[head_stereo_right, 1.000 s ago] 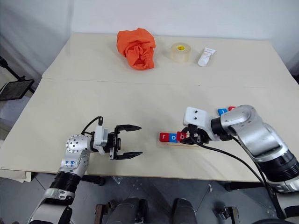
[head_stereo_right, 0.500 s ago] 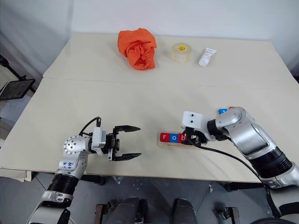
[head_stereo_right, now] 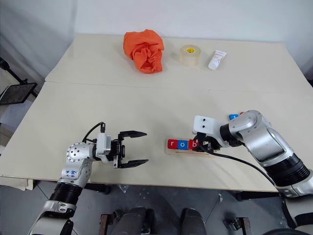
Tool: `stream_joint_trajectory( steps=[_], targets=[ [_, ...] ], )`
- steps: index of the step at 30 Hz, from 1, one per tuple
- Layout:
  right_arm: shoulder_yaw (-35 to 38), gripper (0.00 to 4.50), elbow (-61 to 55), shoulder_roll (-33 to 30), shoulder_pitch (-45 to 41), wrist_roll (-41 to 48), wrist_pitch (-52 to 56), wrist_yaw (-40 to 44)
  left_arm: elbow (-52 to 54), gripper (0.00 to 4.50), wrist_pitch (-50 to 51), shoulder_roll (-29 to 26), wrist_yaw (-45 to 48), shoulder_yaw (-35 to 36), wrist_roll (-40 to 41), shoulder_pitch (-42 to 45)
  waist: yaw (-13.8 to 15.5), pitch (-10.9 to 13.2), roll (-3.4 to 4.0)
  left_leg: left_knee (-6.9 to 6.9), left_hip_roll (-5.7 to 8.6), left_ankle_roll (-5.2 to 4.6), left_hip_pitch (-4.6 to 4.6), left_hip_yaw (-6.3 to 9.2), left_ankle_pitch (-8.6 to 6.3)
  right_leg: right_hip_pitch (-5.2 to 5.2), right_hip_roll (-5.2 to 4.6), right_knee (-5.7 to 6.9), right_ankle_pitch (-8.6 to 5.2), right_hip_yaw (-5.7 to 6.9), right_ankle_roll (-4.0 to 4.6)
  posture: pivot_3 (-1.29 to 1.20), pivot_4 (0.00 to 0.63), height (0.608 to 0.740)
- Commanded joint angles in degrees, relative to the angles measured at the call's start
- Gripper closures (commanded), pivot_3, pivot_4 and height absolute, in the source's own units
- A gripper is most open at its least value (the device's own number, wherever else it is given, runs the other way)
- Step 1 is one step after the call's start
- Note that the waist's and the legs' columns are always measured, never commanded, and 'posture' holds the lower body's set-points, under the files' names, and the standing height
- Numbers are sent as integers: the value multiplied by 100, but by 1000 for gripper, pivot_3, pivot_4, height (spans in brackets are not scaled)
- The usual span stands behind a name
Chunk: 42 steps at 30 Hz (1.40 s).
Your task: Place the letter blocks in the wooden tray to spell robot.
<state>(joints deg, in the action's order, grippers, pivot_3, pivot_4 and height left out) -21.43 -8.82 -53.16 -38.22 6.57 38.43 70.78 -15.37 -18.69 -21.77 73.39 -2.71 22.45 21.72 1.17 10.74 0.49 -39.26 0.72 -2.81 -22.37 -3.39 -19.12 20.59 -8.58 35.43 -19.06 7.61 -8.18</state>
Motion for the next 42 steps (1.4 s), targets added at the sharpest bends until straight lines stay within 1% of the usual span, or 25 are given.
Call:
stream_joint_trajectory(
  steps=[1, 2, 4, 5, 11, 16, 21, 25, 29, 30, 32, 34, 35, 37, 38, 42],
  targets=[
    [183, 3035, -12, -26, -25, -17, -60, -8, 73, 0, -59, 12, -24, 29, 46, 14, 0, 0, 0, 0, 0, 0, 0, 0, 0, 0, 0, 0, 0, 0, 0, 0, 150, 740],
    [183, 3035, -6, -18, -21, -9, -55, -8, 69, 0, -60, 13, -26, 31, 46, 17, 0, 0, 0, 0, 0, 0, 0, 0, 0, 0, 0, 0, 0, 0, 0, 0, 150, 740],
    [159, 2296, -7, -30, 3, -5, -83, 26, 59, 0, -65, 10, -25, 33, 43, 22, 0, 0, 0, 0, 0, 0, 0, 0, 0, 0, 0, 0, 0, 1, 0, 0, 150, 740],
    [159, 2059, 4, -4, 9, 4, -92, 17, 48, 0, -70, 7, -28, 38, 38, 28, 0, 0, 0, 0, 0, 0, 0, 0, 0, 0, 0, 0, 0, 1, 0, 0, 150, 740],
    [215, 42, -87, 3, -17, 54, -47, 7, 21, 0, -90, 11, -68, 44, 18, 41, 0, 0, 0, 0, 0, 0, 0, 0, 0, 0, 0, 0, 0, 0, 0, 0, 150, 740],
    [358, 42, -234, -96, 37, 132, 75, -13, -46, 0, -126, 39, -76, 35, 9, 77, 3, 0, 0, 0, 0, 0, 0, 0, 0, 0, 0, 0, 0, 1, 0, 0, 150, 740],
    [959, 42, -571, -327, 476, 461, 288, -66, -158, 0, -181, 91, -67, 19, -9, 129, 23, 0, 0, 0, 1, 0, -1, 4, 0, -1, 0, 1, 0, 2, 0, 0, 150, 740],
    [1924, 42, -700, -515, 1218, 810, 367, -277, -252, 0, -214, 122, -52, 18, -10, 171, 27, 1, -2, 0, 2, 0, 0, 8, 0, -5, -1, 1, 0, 5, 0, 0, 150, 740],
    [2980, 42, -643, -475, 1980, 1049, 310, -607, -390, 0, -253, 142, -39, 23, -19, 240, 26, 1, -2, 0, 3, 0, 1, 6, 0, -5, -1, 2, 0, 4, 0, 0, 150, 740],
    [3289, 42, -553, -394, 2137, 1092, 291, -762, -420, 0, -257, 151, -39, 22, -24, 261, 26, 1, -2, 0, 3, 0, 0, 5, 0, -5, -1, 2, 0, 4, 0, 0, 150, 740],
    [3659, 42, -422, -314, 2348, 1151, 220, -961, -466, 0, -265, 163, -38, 22, -27, 293, 27, 1, -2, 0, 3, 0, 1, 4, 0, -6, -1, 2, 0, 3, 0, 0, 150, 740],
    [4006, 42, -246, -260, 2598, 1157, -94, -1062, -516, 0, -277, 176, -35, 19, -26, 327, 26, 1, -3, 0, 2, 0, 2, 2, 0, -6, -1, 2, 0, 2, 0, 0, 150, 740],
    [4393, 42, 23, -174, 2848, 1146, -297, -1163, -572, 0, -284, 192, -24, 13, -27, 367, 26, 1, -2, 0, 2, 0, 2, 3, 0, -6, 0, 2, 0, 3, 0, 0, 150, 740],
    [4910, 42, 458, -48, 3192, 1178, -588, -1285, -665, 0, -303, 218, -2, 4, -38, 434, 55, 0, -4, 1, 3, 0, 2, 6, 0, -10, 0, 2, 0, 6, 0, 0, 150, 740],
    [5088, 42, 714, 9, 3300, 1182, -797, -1340, -719, 0, -312, 227, 17, -2, -47, 469, 61, 0, -4, 1, 5, -1, 4, 7, 0, -12, -2, 2, 1, 6, -1, 0, 150, 740],
    [5340, 42, 1316, 54, 3459, 1240, -1312, -1372, -856, 0, -335, 231, 124, -9, -30, 545, 27, 0, -4, 2, 10, -4, 5, -2, 2, -12, -5, 0, 3, 1, -6, 0, 150, 740]
  ],
)
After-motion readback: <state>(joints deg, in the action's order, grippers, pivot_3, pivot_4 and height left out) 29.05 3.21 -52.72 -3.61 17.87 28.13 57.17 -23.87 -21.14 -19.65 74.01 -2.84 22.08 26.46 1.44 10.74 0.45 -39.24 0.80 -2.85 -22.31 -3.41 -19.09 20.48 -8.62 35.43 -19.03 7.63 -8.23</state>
